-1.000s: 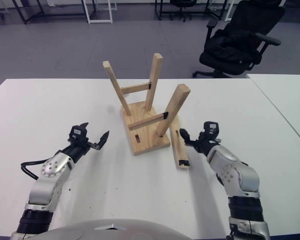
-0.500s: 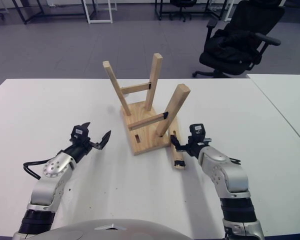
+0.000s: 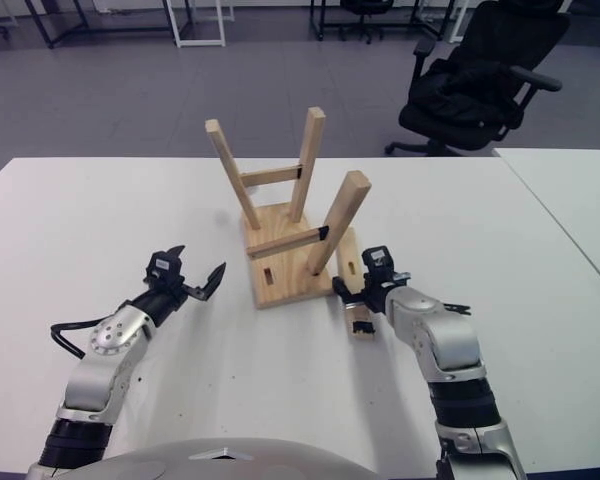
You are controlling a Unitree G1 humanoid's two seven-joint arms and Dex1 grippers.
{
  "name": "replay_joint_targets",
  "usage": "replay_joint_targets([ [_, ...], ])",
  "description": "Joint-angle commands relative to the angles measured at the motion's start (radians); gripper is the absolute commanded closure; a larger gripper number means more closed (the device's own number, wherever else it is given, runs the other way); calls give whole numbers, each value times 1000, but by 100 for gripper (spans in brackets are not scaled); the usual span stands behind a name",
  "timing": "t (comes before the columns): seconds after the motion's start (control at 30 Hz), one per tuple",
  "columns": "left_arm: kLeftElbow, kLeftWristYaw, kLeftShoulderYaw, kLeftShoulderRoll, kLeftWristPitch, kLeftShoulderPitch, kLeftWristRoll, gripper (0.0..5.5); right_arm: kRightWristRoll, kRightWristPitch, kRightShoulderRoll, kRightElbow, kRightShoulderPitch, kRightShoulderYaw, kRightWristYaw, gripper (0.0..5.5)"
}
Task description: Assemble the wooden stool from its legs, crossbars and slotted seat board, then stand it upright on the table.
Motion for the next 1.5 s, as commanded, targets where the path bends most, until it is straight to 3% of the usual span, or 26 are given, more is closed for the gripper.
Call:
replay_joint_targets([
  [0.03, 6, 6, -8, 7, 8, -5, 16, 39, -35, 28, -47, 6, 21, -20, 23, 43],
  [0.27, -19, 13, 9, 6, 16, -17, -4, 39, -52, -15, -153, 49, 42, -11, 177, 183],
  [0.43, -113, 24, 177, 32, 135, -105, -143, 39, -91, -163, -159, 86, 47, 30, 261, 292],
  [0.53, -188, 24, 266, 68, 267, -201, -268, 39, -106, -305, -141, 172, -43, -73, 226, 341],
  [0.63, -251, 56, 339, 93, 394, -339, -407, 39, -160, -513, -227, 291, -187, -169, 231, 343],
  [0.73, -239, 99, 390, 52, 487, -597, -638, 39, -247, -741, -313, 299, -372, -131, 314, 343],
  [0.8, -177, 134, 410, -20, 507, -748, -804, 39, -292, -875, -302, 299, -517, -73, 363, 343],
  [0.93, -70, 180, 442, -118, 477, -959, -1065, 39, -277, -1063, -159, 265, -778, 55, 471, 343],
  [1.03, -38, 177, 427, -96, 482, -998, -1109, 39, -233, -1082, -85, 183, -774, 110, 537, 343],
  [1.5, -140, 144, 360, -84, 366, -838, -1068, 261, -222, -1040, -35, 128, -712, 108, 585, 343],
])
